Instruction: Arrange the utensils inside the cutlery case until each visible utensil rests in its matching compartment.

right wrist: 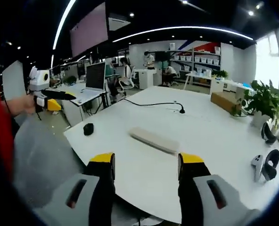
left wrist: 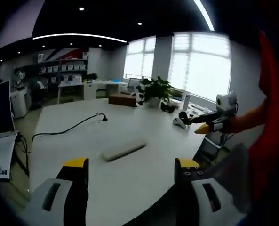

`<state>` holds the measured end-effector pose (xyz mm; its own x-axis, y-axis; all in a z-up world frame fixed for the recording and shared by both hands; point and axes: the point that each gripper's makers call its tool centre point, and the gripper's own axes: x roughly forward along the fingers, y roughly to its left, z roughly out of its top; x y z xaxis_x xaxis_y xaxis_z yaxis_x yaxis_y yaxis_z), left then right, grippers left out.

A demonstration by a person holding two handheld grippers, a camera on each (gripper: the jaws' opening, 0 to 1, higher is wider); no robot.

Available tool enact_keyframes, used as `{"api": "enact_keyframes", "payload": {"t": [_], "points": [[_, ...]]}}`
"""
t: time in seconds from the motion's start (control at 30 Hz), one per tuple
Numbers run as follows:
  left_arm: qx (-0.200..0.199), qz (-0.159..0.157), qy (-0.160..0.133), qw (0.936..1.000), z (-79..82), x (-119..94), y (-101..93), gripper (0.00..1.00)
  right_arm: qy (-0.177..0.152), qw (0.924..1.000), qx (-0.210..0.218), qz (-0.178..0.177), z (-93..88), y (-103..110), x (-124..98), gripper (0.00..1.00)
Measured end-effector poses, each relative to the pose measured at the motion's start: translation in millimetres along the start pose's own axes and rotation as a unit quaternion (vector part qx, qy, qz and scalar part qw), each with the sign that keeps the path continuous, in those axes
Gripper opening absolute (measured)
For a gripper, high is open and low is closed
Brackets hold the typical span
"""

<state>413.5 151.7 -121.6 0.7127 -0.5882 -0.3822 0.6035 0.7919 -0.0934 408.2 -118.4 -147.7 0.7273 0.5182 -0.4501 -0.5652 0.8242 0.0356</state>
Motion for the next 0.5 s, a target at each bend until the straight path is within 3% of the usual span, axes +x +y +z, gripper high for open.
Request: {"api": "enact_keyframes", "payload": {"t": [0.1,0.3,0.43,0.5], "points": [[-0.004,0.01,-0.007,0.9999,-0.4,-3.7,1.9,0.78,0.011,0.9998,0.018,0.007,-7.5,3.9,-6.7,0.55],[-0.042,0.008,-0.031,0.9986,5.6,-0.1,-1.8,0.79,-0.004,0.9994,0.034,-0.01,-2.0,-9.2,-18.8,0.48],[-0.023,0.007,-0.021,0.9995,9.9,4.7,-7.0,0.8,-0.025,0.999,0.028,-0.026,5.3,-12.9,-30.3,0.47],[-0.028,0.015,-0.014,0.9994,9.7,9.0,-3.0,0.82,-0.041,0.9979,0.045,-0.023,7.2,-11.5,-34.6,0.49]]}}
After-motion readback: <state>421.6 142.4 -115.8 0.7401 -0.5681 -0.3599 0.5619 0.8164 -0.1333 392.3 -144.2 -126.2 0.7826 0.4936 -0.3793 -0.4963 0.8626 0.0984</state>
